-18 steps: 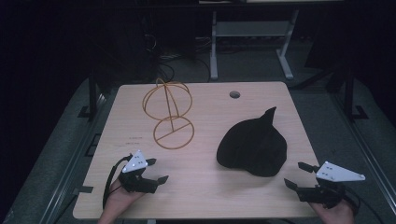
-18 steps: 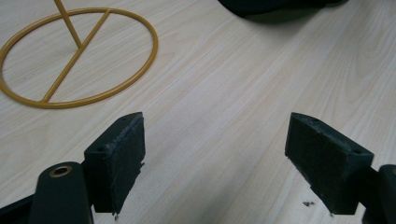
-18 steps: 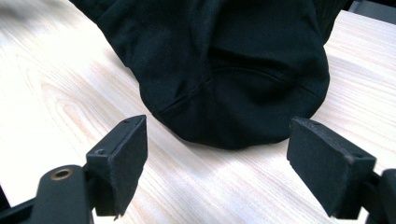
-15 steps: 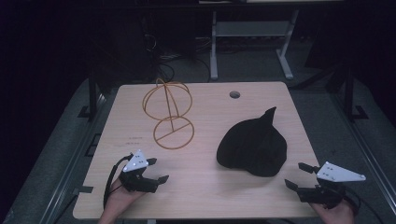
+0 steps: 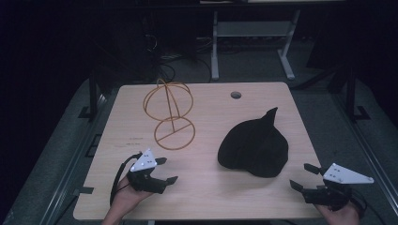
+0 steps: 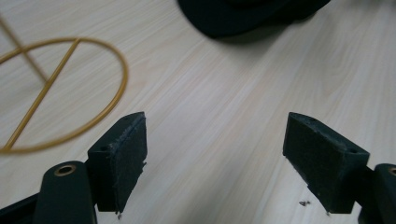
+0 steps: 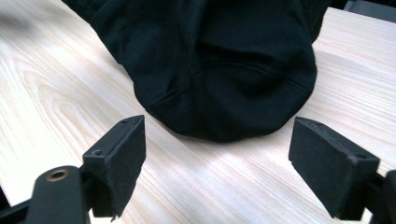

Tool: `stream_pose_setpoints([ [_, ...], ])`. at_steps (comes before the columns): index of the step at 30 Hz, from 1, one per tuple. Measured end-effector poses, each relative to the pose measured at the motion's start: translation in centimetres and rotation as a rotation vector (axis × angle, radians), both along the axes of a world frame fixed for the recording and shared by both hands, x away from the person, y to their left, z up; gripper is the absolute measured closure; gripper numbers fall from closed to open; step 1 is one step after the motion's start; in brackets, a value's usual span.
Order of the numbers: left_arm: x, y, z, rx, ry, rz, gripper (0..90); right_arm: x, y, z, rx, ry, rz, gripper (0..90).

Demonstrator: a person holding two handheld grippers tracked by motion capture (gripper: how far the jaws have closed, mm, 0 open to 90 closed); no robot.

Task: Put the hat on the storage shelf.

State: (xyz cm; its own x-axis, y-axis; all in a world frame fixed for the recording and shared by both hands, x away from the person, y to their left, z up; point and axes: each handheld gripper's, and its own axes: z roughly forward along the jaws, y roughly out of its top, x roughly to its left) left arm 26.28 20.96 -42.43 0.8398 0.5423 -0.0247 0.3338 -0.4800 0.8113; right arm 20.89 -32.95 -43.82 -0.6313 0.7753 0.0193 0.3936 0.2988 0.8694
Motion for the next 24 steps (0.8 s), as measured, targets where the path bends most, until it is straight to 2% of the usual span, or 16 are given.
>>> stream_pose_setpoints([
  [8, 0.5, -3.7, 1.4, 0.025, -0.015, -0.115, 22.7, -0.1, -0.3, 0.0, -0.001, -0.002, -0.007, 18.1],
  [14, 1.0, -6.2, 2.1, 0.039, -0.014, -0.172, 22.3, 0.0, -0.2, 0.0, -0.011, 0.0, -0.004, 17.9],
  [18, 1.5, -8.1, 2.2, 0.053, -0.004, -0.212, 22.2, 0.0, -0.1, 0.0, -0.013, -0.001, -0.001, 17.8],
  [21, 1.9, -9.2, 2.2, 0.045, 0.007, -0.233, 22.5, 0.0, -0.1, 0.0, -0.012, 0.0, 0.001, 17.8],
  [24, 2.1, -10.4, 2.3, 0.06, 0.002, -0.255, 22.7, 0.0, -0.1, -0.1, -0.01, 0.005, 0.001, 17.7],
])
